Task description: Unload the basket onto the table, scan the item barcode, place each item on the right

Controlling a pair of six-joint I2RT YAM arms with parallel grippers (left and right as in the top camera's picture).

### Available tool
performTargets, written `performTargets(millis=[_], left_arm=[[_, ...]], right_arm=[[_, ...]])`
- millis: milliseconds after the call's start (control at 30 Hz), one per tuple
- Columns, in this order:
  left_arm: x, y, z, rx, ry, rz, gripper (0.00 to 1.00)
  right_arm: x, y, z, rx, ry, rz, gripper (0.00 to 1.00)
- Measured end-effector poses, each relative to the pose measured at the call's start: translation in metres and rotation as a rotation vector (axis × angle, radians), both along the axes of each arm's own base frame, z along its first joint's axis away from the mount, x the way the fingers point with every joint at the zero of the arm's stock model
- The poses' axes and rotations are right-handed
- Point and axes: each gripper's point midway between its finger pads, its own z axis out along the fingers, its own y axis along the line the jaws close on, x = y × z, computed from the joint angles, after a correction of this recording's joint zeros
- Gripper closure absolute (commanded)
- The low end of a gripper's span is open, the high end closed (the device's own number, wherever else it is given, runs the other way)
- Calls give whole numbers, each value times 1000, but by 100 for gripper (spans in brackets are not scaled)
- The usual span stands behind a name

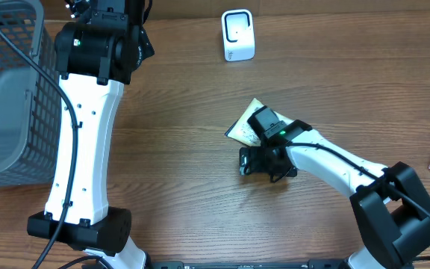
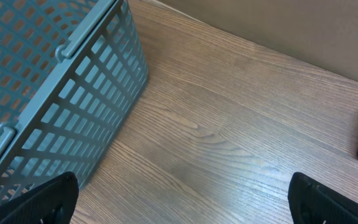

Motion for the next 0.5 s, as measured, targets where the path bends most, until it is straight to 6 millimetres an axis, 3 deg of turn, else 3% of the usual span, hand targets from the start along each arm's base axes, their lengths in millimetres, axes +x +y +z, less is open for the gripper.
performTargets(millis=[133,200,367,500], left_arm=[[0,0,0,0,0,0,0],[0,0,0,0,0,0,0],[0,0,0,0,0,0,0],[0,0,0,0,0,0,0]], right_arm=[[19,-16,0,-7,-39,-61,0],[17,-19,0,-2,-19,-63,0],[-24,-15,2,40,168,-60,0],[-65,-28,15,-4,355,-189,0]])
